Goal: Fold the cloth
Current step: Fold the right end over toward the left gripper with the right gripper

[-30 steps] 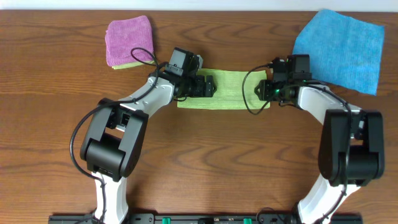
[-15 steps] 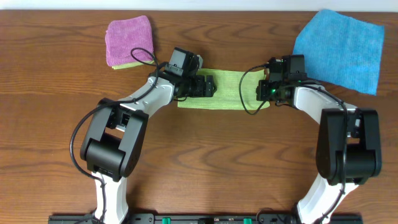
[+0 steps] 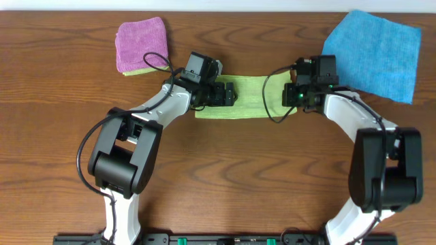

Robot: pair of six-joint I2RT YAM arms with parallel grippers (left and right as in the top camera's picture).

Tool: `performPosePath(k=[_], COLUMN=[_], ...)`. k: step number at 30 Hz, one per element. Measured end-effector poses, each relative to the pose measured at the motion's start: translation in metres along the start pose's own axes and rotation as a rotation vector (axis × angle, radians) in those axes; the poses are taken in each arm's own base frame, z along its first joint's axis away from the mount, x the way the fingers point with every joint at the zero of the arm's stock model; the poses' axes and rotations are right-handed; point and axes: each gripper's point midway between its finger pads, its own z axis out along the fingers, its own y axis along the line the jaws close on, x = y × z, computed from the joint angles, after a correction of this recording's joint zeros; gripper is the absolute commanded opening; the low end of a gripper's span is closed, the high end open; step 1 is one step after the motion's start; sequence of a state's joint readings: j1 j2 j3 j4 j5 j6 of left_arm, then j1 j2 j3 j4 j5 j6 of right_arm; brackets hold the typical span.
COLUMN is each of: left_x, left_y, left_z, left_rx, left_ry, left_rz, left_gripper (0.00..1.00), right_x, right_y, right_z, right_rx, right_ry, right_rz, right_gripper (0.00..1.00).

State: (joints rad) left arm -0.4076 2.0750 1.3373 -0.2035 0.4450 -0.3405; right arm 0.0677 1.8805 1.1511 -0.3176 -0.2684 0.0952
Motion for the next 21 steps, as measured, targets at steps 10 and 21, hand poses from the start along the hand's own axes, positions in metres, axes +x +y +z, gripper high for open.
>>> performPosePath(k=[10,21], left_x=[0.000,0.000], left_y=[0.000,0.000], left_z=[0.000,0.000], left_rx=[0.000,0.001], left_ry=[-0.001,-0.002], left_rz=[0.000,0.000], left_gripper=[0.95,0.95], right_x=[-0.004,-0.015], right_y=[0.043,0.060], right_z=[-0.003,-0.007], right_rx=[-0.036,-0.050], right_ry=[0.007,-0.007], right_rz=[-0.083,-0.113], right_gripper=[0.01,0.01])
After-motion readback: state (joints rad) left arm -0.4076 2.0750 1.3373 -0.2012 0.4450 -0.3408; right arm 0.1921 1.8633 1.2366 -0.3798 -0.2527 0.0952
